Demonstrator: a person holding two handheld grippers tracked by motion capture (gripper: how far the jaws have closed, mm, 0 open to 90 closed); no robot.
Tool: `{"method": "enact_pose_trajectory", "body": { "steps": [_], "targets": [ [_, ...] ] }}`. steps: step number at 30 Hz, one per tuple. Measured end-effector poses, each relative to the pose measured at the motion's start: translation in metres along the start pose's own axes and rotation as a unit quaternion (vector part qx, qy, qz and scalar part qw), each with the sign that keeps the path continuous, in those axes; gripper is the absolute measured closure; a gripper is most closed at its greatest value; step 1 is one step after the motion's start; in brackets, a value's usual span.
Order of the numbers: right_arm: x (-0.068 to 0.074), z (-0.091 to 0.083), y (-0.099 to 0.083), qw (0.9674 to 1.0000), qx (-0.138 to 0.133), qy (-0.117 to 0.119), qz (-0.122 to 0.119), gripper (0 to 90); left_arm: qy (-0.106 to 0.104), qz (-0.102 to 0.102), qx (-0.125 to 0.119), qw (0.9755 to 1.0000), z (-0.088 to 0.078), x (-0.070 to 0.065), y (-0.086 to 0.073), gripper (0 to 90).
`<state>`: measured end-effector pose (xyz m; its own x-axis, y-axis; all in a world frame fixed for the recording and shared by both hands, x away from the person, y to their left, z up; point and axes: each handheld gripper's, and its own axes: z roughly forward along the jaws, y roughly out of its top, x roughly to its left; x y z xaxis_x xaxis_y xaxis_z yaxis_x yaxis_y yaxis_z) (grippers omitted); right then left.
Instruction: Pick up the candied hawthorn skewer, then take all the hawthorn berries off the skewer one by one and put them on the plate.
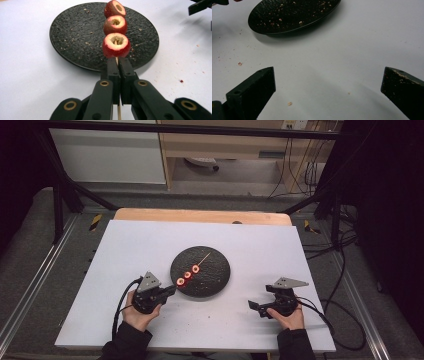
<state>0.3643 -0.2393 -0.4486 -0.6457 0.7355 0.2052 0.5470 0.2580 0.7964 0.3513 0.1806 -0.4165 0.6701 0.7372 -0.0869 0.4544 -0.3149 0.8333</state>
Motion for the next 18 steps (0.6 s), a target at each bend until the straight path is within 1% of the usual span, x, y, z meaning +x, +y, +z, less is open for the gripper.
{"method": "enact_pose_trajectory", "body": {
  "steps": [2,9,11,12,16,18],
  "targets": [
    [0.002,0.001,0.001,1.0,-0.003,0.002,0.0,0.7,-0.002,-0.001,-0.003,1.0,-0.003,0.0,-0.003,88.2],
    [0.009,0.007,0.005,1.0,-0.002,0.004,-0.003,0.7,-0.006,0.0,-0.014,0.9999,-0.013,0.001,-0.014,88.3],
    [0.011,0.008,0.005,1.0,-0.007,0.007,0.001,0.7,-0.009,-0.002,-0.017,0.9998,-0.016,0.001,-0.017,88.2],
    [0.014,0.01,0.006,0.9999,-0.01,0.012,0.003,0.6,-0.008,-0.002,-0.019,0.9998,-0.018,0.001,-0.018,88.2],
    [0.018,0.013,0.009,0.9999,-0.008,0.008,0.005,0.7,-0.012,-0.003,-0.026,0.9996,-0.021,0.002,-0.021,88.2],
    [0.023,0.018,0.012,0.9999,-0.007,0.009,0.005,0.6,-0.015,-0.004,-0.026,0.9995,-0.021,0.002,-0.022,88.2]
  ]
}}
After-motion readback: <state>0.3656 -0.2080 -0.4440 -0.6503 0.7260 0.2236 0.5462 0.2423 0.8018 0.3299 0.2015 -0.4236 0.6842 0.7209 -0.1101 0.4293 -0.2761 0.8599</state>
